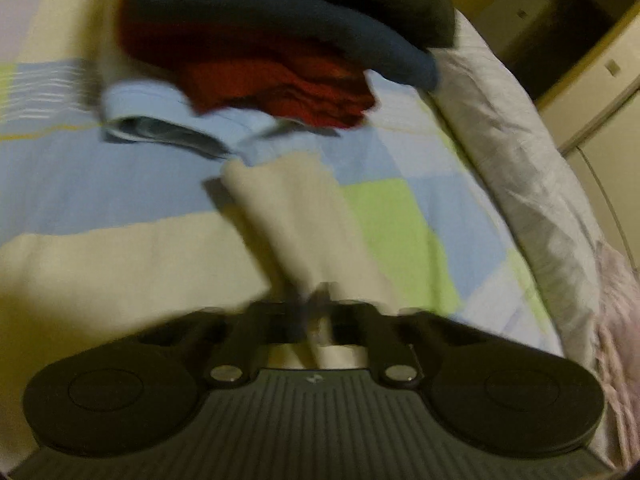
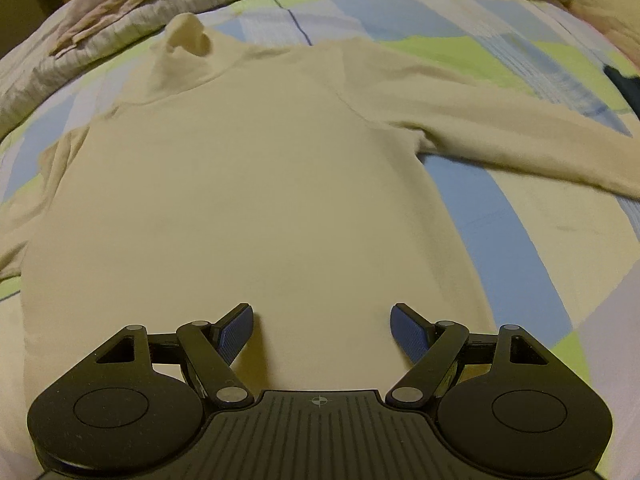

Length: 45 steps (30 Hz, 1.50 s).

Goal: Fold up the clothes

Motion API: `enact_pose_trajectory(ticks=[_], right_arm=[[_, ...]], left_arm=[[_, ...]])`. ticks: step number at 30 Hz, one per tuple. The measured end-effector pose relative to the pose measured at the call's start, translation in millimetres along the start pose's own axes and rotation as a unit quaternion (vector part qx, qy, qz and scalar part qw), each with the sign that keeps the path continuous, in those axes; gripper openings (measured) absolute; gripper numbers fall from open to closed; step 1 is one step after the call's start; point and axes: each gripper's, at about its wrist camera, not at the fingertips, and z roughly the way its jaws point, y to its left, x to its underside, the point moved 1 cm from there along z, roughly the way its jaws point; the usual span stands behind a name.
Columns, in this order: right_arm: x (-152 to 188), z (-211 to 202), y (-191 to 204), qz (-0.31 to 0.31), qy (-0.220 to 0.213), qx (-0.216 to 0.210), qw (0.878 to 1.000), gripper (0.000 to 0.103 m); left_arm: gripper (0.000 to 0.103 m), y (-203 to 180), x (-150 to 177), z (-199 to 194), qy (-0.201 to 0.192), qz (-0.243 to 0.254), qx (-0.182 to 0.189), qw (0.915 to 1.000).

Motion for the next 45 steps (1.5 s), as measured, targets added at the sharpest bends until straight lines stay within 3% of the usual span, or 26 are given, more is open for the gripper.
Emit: enact_pose_trajectory(ticks=[3, 6, 9, 11, 13, 15, 17, 19, 23, 25, 27, 29, 31, 33, 37, 38, 39, 40, 42, 45], right_arm=[[-5, 0, -7, -0.005, -0.005, -0.016, 1.000, 0.079], [-12, -6, -23, 0.010, -0.012, -0.028, 0.999, 0.079], [-23, -14, -42, 0.030, -0.026, -0.028, 0.999, 0.079], [-30, -21, -55, 0.042, -0.041, -0.030, 0.998, 0.079], [-35, -27, -65, 0.052, -0.057, -0.031, 0.997, 0.079], [-41, -31, -75, 0.065, -0.071, -0.036, 0.995, 0.079], [-45, -31, -84, 0.080, -0.078, -0.041, 0.993, 0.079], [-50, -30, -90, 0.098, -0.082, -0.053, 0.990, 0.079], [-55, -25, -97, 0.141, -0.084, -0.119, 0.979, 0.078], [-58, -17, -99, 0.178, -0.075, -0.174, 0.966, 0.078], [-62, -4, -98, 0.228, -0.057, -0.230, 0.944, 0.078], [-65, 17, -96, 0.282, -0.027, -0.276, 0.918, 0.060], [-70, 39, -92, 0.328, 0.000, -0.293, 0.898, 0.059], [-74, 53, -88, 0.352, 0.003, -0.291, 0.889, 0.059], [-84, 69, -70, 0.356, -0.006, -0.260, 0.898, 0.059], [-87, 71, -66, 0.352, -0.010, -0.254, 0.901, 0.052], [-91, 72, -60, 0.340, -0.015, -0.247, 0.907, 0.041], [-95, 73, -54, 0.327, -0.019, -0.241, 0.914, 0.010], [-105, 71, -44, 0.290, -0.031, -0.231, 0.928, 0.007], [-118, 28, -32, 0.203, -0.145, -0.249, 0.936, 0.007]], left_arm=[[0.000, -41, 11, -34, -0.018, 0.062, 0.071, 0.9954], [0.000, -95, 34, -82, -0.027, 0.141, 0.170, 0.9749], [0.000, -154, 87, -132, 0.014, 0.169, 0.302, 0.9379], [0.001, -192, 140, -157, 0.072, 0.181, 0.396, 0.8974], [0.015, -221, 200, -168, 0.148, 0.196, 0.451, 0.8582], [0.034, -233, 257, -167, 0.194, 0.212, 0.445, 0.8481], [0.034, -228, 302, -152, 0.243, 0.220, 0.390, 0.8604], [0.032, -211, 326, -138, 0.285, 0.221, 0.333, 0.8714], [0.032, -177, 325, -134, 0.275, 0.268, 0.277, 0.8809], [0.032, -165, 312, -132, 0.250, 0.309, 0.246, 0.8839], [0.032, -154, 298, -127, 0.236, 0.318, 0.221, 0.8913], [0.032, -147, 285, -124, 0.229, 0.308, 0.208, 0.8998], [0.032, -141, 272, -122, 0.222, 0.299, 0.199, 0.9065], [0.032, -140, 266, -119, 0.217, 0.299, 0.198, 0.9081], [0.032, -132, 266, -115, 0.221, 0.291, 0.195, 0.9104], [0.032, -133, 268, -111, 0.222, 0.288, 0.194, 0.9111], [0.032, -133, 269, -110, 0.222, 0.286, 0.194, 0.9117], [0.032, -134, 271, -108, 0.222, 0.285, 0.192, 0.9124], [0.032, -135, 272, -106, 0.219, 0.283, 0.189, 0.9142], [0.032, -138, 270, -106, 0.212, 0.288, 0.192, 0.9140]])
